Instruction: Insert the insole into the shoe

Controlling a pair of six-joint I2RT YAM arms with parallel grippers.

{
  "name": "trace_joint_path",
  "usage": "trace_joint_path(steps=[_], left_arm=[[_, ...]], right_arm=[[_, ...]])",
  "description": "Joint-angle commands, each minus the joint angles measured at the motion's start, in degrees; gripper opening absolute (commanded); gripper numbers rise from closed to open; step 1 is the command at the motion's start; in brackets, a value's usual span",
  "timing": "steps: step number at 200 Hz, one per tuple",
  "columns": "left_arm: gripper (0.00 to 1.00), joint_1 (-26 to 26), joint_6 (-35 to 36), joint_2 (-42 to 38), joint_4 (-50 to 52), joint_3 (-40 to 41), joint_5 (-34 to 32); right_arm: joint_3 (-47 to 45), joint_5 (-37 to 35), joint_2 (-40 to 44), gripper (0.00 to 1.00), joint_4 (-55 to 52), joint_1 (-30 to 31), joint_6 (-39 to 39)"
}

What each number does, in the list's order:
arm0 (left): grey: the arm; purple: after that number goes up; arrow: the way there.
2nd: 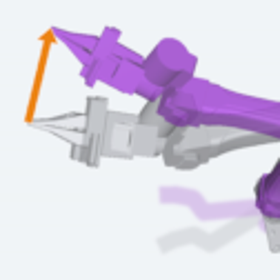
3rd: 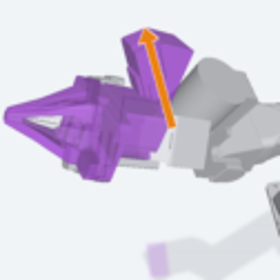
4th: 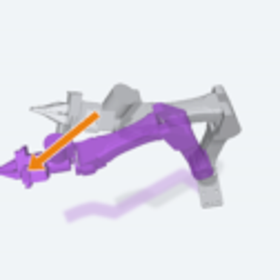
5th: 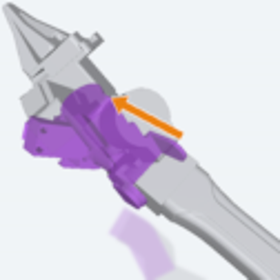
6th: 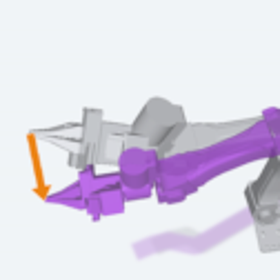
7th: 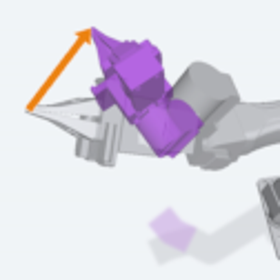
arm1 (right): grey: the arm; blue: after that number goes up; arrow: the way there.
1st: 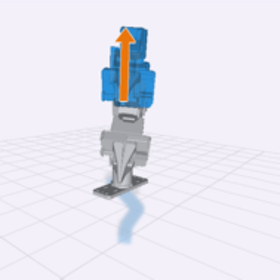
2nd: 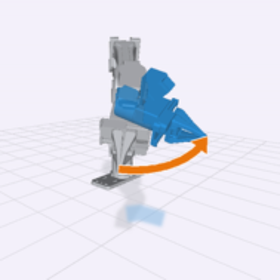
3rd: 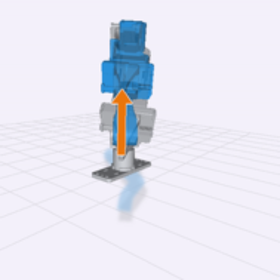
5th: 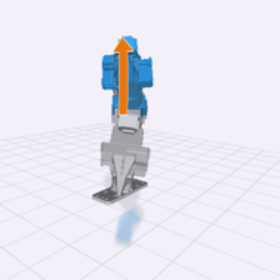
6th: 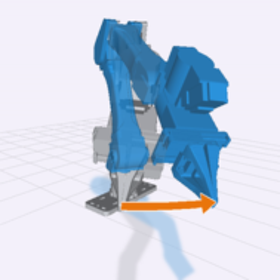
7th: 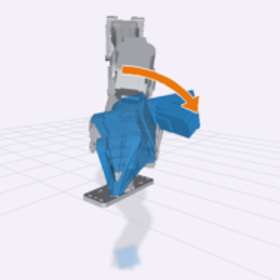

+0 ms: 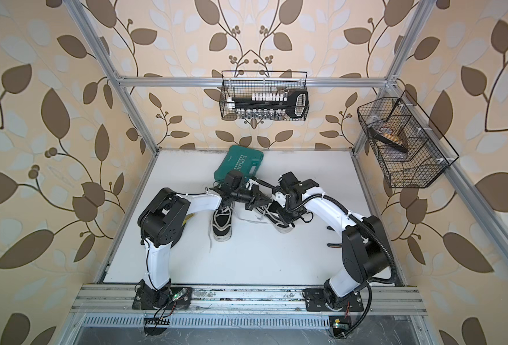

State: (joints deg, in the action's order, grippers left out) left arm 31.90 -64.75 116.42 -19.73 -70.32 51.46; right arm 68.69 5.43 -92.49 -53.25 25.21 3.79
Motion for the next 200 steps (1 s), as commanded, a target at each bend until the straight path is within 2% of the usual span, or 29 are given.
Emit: trace_joint_path(steps=[1,40,70,90,112,144,162,175,188,200], left_arm=[[0.0,0.3,-1.8,-3.1,-3.9,-1.1,0.3],[0.0,0.4,-2.0,-4.0,-3.0,-1.2,-0.7],[0.0,0.3,-2.7,-4.0,-3.8,-0.5,-1.2],[0.0,0.3,-2.8,-4.1,-3.9,-0.3,-0.8],[0.0,0.3,-1.8,-4.6,-2.1,0.1,-1.7],[0.0,0.3,-4.1,-4.3,-5.9,2.3,-2.2],[0.0,0.3,-3.9,-4.4,-5.7,2.9,-2.2],[0.0,0.3,-3.4,-4.8,-5.3,3.5,-2.4],[0.0,0.3,-3.4,-4.6,-5.3,4.3,-2.8],[0.0,0.3,-3.9,-4.1,-6.5,4.9,-2.7]], right_arm=[[5.6,0.3,-4.0,0.0,0.4,0.8,0.3],[7.8,-2.7,-6.1,0.0,-1.6,0.6,-0.2],[9.8,-1.0,-9.5,0.0,-0.2,0.3,-4.6],[14.1,1.2,-12.9,0.0,-4.5,0.4,-5.7],[13.9,-0.4,-12.1,0.0,-7.5,1.2,-4.8],[12.2,-0.8,-11.9,0.0,-0.9,1.2,-5.7],[14.5,-0.3,-13.9,0.0,-3.7,1.2,-5.4],[11.2,-0.7,-11.8,0.0,-2.2,1.2,-4.8],[6.7,-0.6,-9.2,0.0,4.3,1.3,-3.8],[7.5,-0.2,-9.7,0.0,5.5,1.3,-3.4]])
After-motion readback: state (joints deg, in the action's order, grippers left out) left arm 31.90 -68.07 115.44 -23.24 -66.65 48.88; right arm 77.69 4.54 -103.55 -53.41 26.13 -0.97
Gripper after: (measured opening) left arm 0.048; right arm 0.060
